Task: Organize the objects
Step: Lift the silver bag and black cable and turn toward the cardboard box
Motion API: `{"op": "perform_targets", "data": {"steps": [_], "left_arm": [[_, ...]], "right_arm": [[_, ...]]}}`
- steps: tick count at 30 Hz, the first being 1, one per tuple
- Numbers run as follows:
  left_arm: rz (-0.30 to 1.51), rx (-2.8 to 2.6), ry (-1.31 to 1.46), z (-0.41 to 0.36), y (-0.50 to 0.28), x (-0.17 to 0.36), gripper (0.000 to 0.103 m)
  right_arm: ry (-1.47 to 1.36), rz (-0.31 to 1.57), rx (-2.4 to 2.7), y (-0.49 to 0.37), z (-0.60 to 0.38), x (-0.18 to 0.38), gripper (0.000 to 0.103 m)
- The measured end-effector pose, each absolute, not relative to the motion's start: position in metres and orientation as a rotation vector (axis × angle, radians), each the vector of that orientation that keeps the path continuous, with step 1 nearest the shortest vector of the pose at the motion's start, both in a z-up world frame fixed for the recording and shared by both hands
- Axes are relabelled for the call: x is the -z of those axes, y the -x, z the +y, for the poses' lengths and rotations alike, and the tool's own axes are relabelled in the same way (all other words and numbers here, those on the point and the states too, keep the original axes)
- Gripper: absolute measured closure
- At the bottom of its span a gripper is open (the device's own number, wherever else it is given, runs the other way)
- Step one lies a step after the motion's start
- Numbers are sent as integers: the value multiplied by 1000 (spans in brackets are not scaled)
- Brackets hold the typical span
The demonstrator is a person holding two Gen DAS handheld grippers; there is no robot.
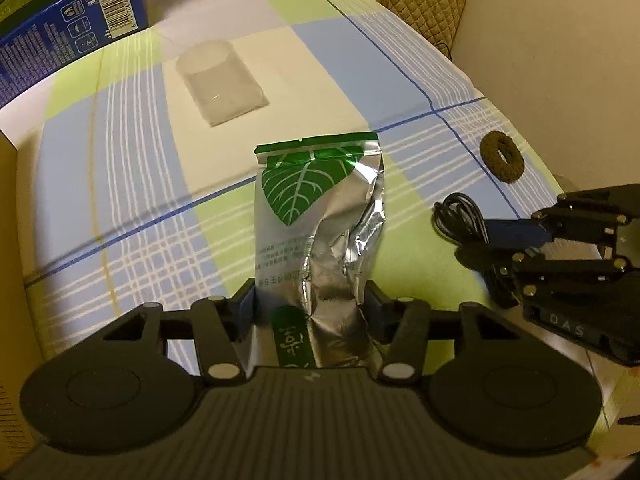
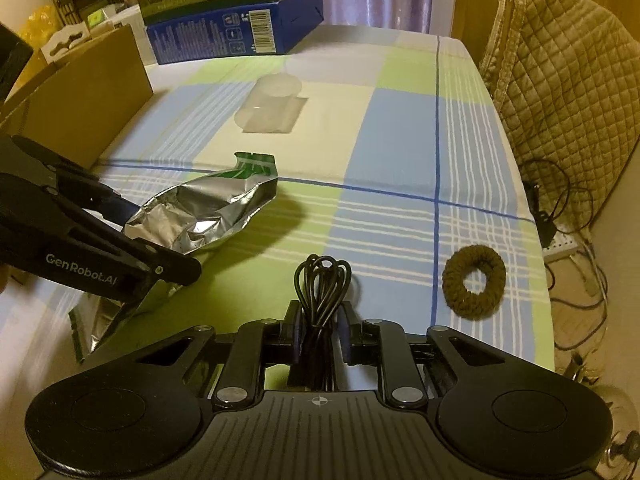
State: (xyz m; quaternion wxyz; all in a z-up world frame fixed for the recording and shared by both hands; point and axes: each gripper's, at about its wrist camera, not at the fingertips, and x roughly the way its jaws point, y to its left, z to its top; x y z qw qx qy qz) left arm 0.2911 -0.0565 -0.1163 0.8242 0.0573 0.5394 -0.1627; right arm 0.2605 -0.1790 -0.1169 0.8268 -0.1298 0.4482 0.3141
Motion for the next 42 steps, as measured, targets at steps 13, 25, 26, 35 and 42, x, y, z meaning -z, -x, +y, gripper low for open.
{"op": "perform_targets", "data": {"steps": [13,25,26,35,42], "left_arm": [[1141,346,-184,-63,-290,115,60],[1111,342,-87,-51,-261,75,62],[1104,339,-83,-50,-258,70,62],[1034,320,-21,-35,-215,19,62],[967,294,33,-17,-165,-20,62]], "right_arm": [[190,993,-607,-260,-188,111,92],[89,951,-601,-243,-201,51,92],[91,945,-601,-239,-200,44,92],[80,883,-593,-195,-194,-13,92],[44,850,-610,-141,-187,-37,92]]}}
